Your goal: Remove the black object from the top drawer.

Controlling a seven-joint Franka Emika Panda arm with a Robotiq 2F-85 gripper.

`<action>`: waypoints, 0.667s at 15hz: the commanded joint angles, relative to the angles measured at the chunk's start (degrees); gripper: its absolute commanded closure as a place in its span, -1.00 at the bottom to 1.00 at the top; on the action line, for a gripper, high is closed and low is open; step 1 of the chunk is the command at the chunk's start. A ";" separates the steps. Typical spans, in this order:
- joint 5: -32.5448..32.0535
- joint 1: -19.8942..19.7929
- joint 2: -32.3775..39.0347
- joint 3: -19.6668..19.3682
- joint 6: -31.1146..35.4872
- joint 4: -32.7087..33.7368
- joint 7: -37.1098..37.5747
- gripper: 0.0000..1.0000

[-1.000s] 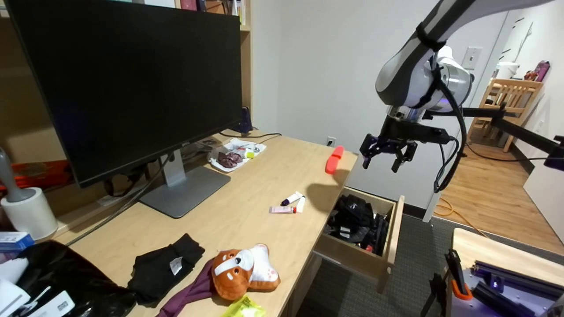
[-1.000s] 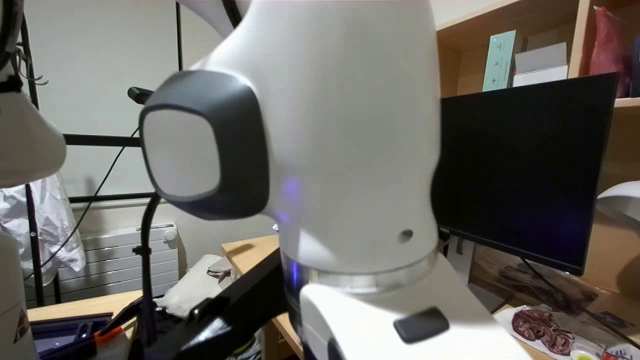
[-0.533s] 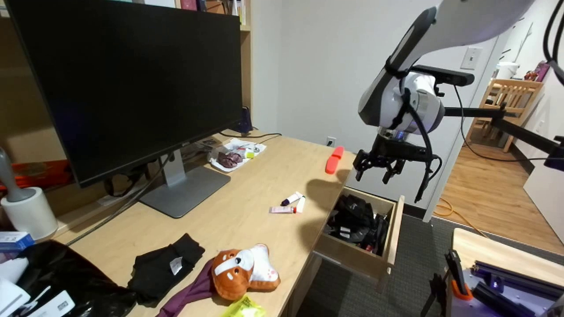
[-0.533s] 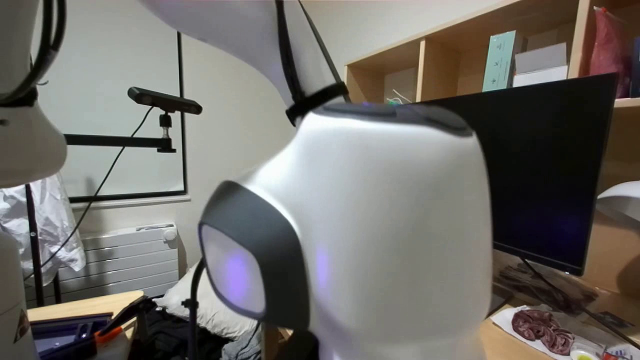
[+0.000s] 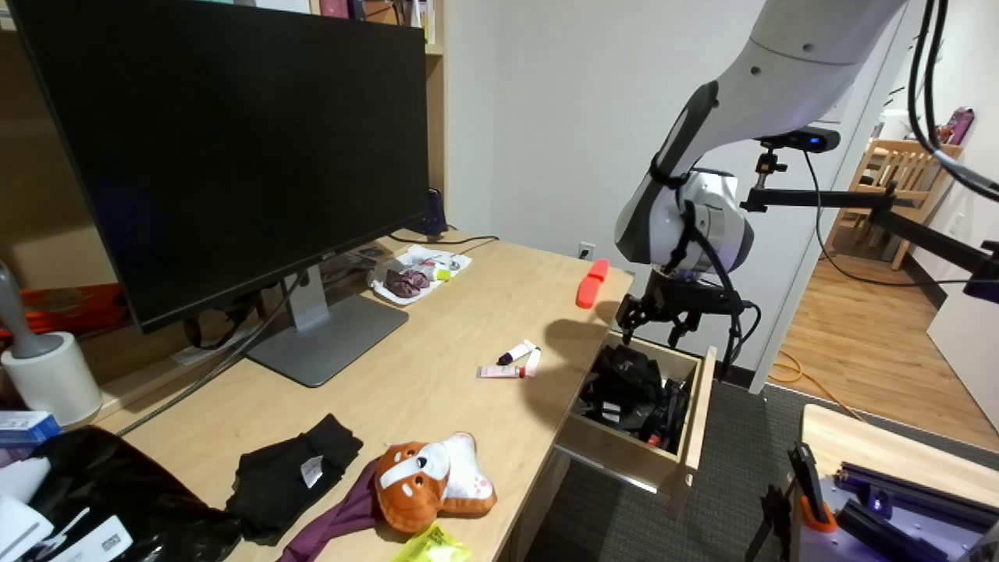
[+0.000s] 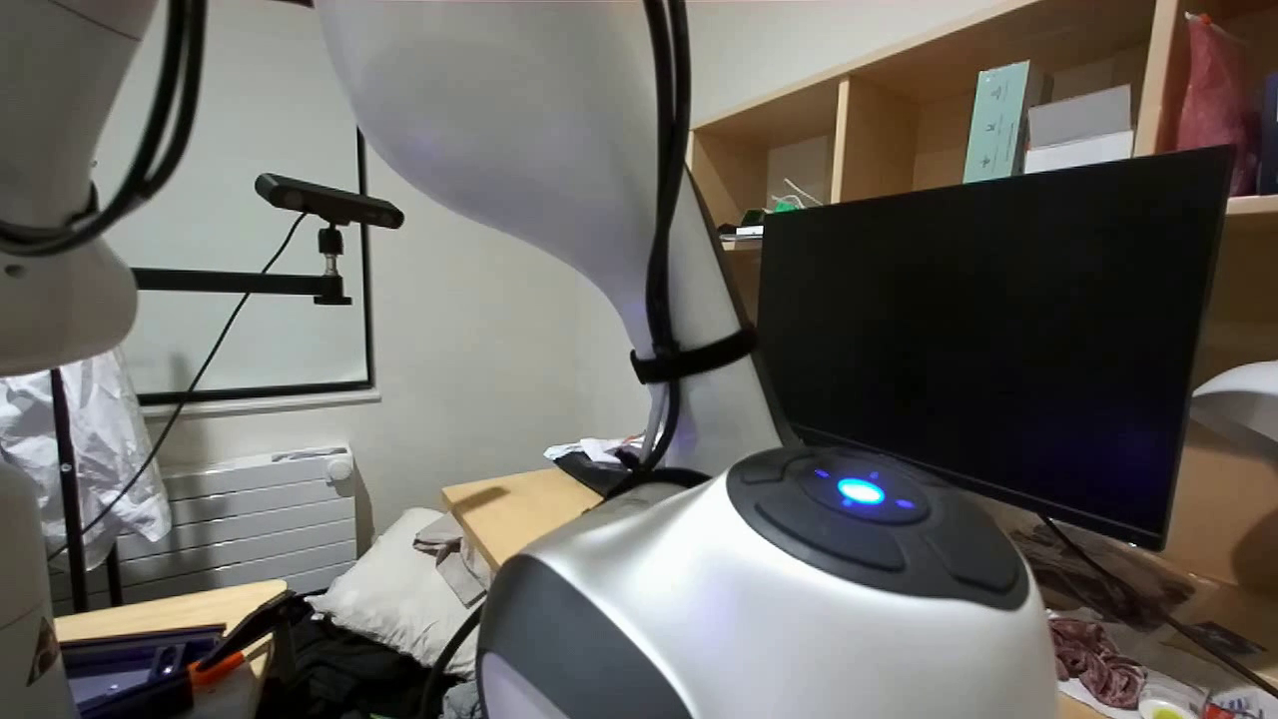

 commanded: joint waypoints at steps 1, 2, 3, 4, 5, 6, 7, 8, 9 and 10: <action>-2.92 -1.99 0.40 1.51 0.44 0.22 2.56 -1.00; -3.50 -2.05 0.75 1.46 0.40 0.39 2.85 -1.00; -3.71 -2.16 0.78 1.54 0.39 0.40 2.87 -1.00; -3.74 -2.21 0.76 1.62 0.39 0.40 2.85 -1.00; -3.74 -2.22 0.76 1.69 0.39 0.40 2.85 -1.00; -3.73 -2.25 0.77 1.74 0.38 0.40 2.84 -1.00; -2.92 -3.17 0.95 2.94 1.75 0.58 2.25 -1.00; -3.16 -3.13 2.59 2.70 1.40 1.95 3.10 -1.00; -2.85 -3.68 3.66 3.25 2.28 2.85 3.09 -1.00; -2.98 -4.18 6.02 3.34 3.19 4.98 3.36 -1.00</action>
